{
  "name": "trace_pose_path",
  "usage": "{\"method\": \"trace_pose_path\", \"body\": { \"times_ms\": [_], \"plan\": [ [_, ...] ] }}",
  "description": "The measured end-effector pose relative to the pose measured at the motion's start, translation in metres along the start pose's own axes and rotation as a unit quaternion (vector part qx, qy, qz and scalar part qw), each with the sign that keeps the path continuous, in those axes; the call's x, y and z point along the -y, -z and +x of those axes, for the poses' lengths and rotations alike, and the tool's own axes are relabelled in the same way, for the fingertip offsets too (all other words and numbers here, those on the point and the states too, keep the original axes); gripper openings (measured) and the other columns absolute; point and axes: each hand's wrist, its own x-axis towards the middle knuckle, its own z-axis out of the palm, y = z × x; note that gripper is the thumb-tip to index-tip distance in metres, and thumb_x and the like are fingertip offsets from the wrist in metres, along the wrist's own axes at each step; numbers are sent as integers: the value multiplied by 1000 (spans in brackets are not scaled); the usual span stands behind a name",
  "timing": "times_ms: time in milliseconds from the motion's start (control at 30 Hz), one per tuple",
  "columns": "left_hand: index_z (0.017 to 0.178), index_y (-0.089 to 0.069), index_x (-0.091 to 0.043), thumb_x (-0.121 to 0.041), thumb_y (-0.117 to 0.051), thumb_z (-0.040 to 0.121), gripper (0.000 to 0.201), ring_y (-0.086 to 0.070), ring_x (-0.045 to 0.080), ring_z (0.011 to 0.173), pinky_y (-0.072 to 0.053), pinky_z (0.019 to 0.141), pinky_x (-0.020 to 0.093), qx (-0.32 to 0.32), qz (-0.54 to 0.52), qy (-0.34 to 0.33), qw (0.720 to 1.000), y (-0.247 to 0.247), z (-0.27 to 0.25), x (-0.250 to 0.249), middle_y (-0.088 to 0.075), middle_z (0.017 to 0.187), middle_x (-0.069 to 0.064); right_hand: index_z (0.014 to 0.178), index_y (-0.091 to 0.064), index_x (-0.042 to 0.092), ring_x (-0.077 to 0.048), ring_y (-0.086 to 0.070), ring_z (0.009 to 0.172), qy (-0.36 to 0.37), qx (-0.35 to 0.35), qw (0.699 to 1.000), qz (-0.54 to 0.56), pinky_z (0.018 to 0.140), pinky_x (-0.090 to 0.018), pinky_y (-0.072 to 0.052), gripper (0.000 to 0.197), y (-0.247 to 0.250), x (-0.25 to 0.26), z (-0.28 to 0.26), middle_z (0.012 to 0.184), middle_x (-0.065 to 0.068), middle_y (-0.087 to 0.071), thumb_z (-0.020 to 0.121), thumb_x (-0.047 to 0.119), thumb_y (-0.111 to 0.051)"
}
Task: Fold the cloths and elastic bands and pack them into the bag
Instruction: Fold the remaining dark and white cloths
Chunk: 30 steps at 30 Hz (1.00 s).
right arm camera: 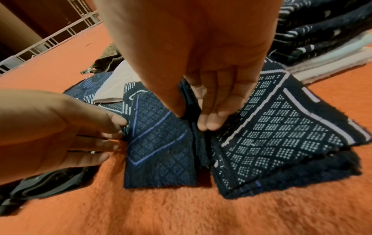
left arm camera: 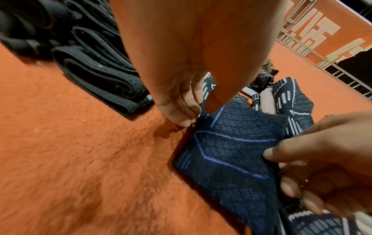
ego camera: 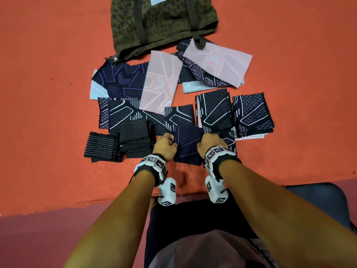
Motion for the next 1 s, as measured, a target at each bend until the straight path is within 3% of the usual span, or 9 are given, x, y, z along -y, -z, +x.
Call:
{"method": "trace_pose_path", "body": {
  "times_ms": [100, 167, 333, 433, 567, 700, 767, 900, 1000],
  "plan": [
    [95, -48, -22, -20, -62, 89, 16, -61, 26, 96, -48, 93, 37, 23, -14, 12, 1000, 0, 0, -5, -66, 99, 4, 83, -52, 13, -29, -56, 76, 11, 13, 1000, 8, 66, -32, -47, 13, -1, 3, -2, 100, -11, -63, 92, 22, -53],
    [92, -47, -21, -19, -64, 89, 18, -58, 24, 91, -48, 92, 38, 19, -31, 14, 999, 2, 0, -7, -61, 92, 1, 84, -54, 13, -29, -56, 76, 21, 23, 999, 18, 65, -32, -48, 15, 1, 7, -4, 97, -11, -61, 91, 26, -54],
    [82, -43, -24, -14, -64, 82, 23, -58, 26, 76, -52, 86, 48, -3, -86, 0, 996, 13, 0, -10, -59, 80, 6, 82, -56, 12, -31, -60, 78, 64, 7, 998, 19, 67, -34, -51, 26, 19, 26, -5, 93, -11, -64, 88, 38, -56],
    [83, -42, -24, -15, -61, 81, 21, -55, 26, 74, -50, 83, 49, -39, -117, -16, 992, 23, 4, -15, -55, 78, 5, 79, -55, 13, -31, -58, 78, 66, -9, 998, 20, 64, -32, -46, 28, 34, 41, -1, 94, -11, -64, 89, 40, -55],
    [94, -41, -20, -11, -61, 87, 23, -55, 25, 74, -51, 82, 47, -75, -122, -22, 989, 35, 13, -24, -52, 80, 2, 98, -60, 11, -34, -62, 95, 66, -33, 997, 5, 68, -33, -44, 26, 50, 55, 9, 108, -13, -65, 94, 35, -52],
    [107, -40, -19, -8, -63, 85, 33, -65, 35, 84, -54, 86, 49, -58, -106, -13, 993, 45, 21, -29, -64, 91, 11, 107, -61, 7, -35, -63, 98, 67, -45, 997, -16, 70, -34, -45, 27, 57, 61, 17, 110, -14, -65, 95, 30, -54],
    [109, -39, -21, -5, -62, 83, 37, -65, 35, 83, -53, 87, 52, -44, -102, -4, 994, 46, 24, -29, -63, 87, 11, 107, -62, 6, -35, -63, 97, 67, -44, 997, -21, 71, -35, -46, 24, 57, 60, 21, 111, -15, -65, 93, 26, -56],
    [106, -41, -19, -4, -63, 81, 37, -65, 37, 88, -54, 86, 49, -70, -96, 5, 993, 52, 21, -31, -61, 91, 10, 115, -60, 7, -35, -62, 104, 51, -47, 997, -39, 71, -34, -43, 26, 62, 62, 25, 116, -14, -64, 92, 20, -59],
    [95, -47, -17, -5, -67, 77, 30, -62, 31, 81, -55, 82, 47, -78, -104, -2, 991, 57, 23, -34, -58, 85, 8, 110, -58, 11, -32, -61, 94, 91, -30, 995, -7, 68, -33, -43, 23, 61, 69, 29, 110, -12, -63, 92, 24, -55]
  ]
}}
